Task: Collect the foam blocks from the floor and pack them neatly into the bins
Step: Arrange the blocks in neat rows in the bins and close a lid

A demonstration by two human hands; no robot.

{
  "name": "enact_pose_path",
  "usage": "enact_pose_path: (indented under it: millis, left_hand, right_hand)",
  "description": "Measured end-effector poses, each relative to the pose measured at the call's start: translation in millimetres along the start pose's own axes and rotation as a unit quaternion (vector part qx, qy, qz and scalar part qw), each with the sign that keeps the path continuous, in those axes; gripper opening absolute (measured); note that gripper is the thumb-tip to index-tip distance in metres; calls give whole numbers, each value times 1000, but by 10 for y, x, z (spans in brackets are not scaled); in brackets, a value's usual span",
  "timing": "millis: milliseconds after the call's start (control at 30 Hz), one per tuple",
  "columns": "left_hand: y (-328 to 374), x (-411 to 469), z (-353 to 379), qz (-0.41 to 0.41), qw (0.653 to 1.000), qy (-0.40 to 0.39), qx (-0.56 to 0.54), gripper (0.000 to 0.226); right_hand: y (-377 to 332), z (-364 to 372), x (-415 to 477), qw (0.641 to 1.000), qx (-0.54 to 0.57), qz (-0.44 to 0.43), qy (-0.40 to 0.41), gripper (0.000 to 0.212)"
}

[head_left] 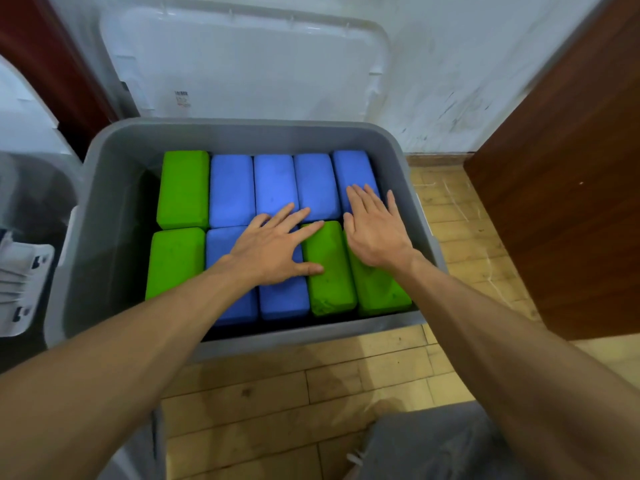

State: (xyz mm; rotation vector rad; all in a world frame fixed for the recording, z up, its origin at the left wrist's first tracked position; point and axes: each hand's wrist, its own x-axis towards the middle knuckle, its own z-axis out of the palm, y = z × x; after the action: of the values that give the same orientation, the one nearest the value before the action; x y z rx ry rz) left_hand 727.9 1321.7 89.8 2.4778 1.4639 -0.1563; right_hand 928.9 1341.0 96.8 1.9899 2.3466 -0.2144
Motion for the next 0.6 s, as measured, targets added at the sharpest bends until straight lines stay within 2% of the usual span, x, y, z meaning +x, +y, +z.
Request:
enact_pose_path:
  millis: [233,600]
  left_hand:
    - [-39,-18,37,9,1000,-10,-2,84]
    - [-112,-27,144,7,1000,29,-8,85]
  right_hand:
    - [15,66,310,999,17,26,-27,58]
    - [1,164,84,1000,9,3,14,60]
